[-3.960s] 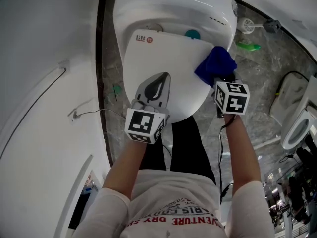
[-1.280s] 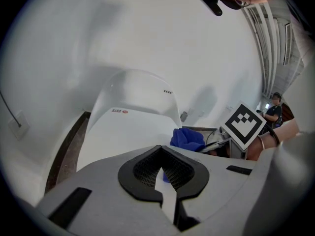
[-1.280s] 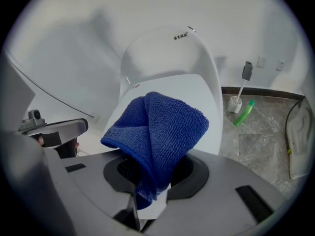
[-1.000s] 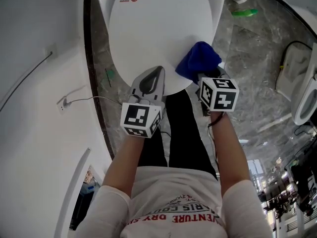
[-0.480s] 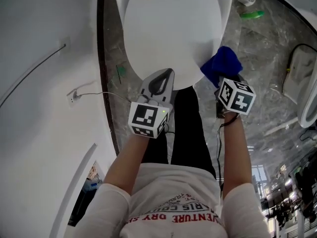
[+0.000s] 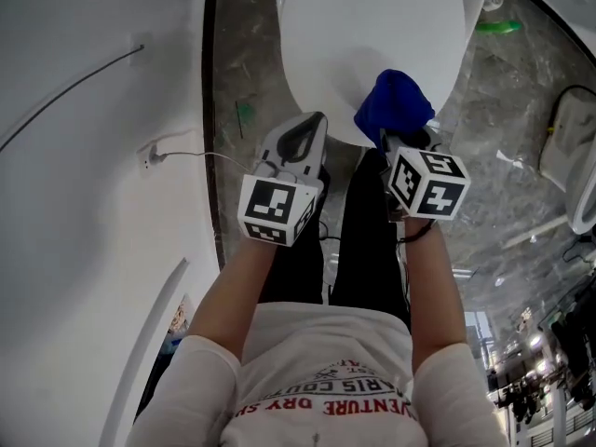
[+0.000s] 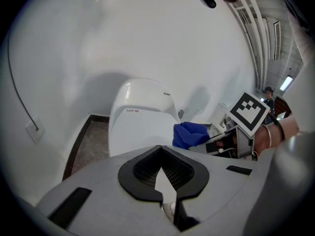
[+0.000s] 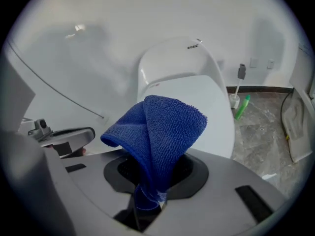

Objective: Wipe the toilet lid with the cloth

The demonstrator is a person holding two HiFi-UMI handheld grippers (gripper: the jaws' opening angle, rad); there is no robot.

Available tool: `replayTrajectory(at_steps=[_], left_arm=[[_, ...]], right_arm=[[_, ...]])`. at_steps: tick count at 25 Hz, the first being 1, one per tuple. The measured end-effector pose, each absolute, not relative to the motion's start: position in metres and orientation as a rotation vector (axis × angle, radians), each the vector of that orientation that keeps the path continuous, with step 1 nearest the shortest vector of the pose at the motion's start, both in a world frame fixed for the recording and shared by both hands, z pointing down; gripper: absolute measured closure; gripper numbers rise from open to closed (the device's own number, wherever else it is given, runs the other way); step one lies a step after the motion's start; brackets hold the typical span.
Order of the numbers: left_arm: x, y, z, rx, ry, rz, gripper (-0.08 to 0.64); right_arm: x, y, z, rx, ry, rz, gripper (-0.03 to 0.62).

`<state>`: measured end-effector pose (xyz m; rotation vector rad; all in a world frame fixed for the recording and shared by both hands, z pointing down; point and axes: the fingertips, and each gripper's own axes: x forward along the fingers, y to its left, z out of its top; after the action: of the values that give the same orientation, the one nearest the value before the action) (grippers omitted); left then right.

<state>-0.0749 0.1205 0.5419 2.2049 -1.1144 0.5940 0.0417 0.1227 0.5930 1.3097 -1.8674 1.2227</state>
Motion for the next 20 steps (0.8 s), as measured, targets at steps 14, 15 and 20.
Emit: replayTrajectory(at_steps=[14,15,20], left_arm=[[-0.207,0.143,0.573,2.099,-1.238,0.633,0.554],[-0.209,0.146,0.575,2.094,-1.235,0.632,0.554],[-0.205,0.152,0.586,2.072,-1.234,0.624,0.554]], right_arm=[[-0.113,0.136,0.648,1.114,-1.912,1.21,0.505],[-0.115,0.136,0.653,1.115,-1.905,1.203,0.505],[-0.105,0.138,0.663,1.104,-1.911,1.189,0.505]])
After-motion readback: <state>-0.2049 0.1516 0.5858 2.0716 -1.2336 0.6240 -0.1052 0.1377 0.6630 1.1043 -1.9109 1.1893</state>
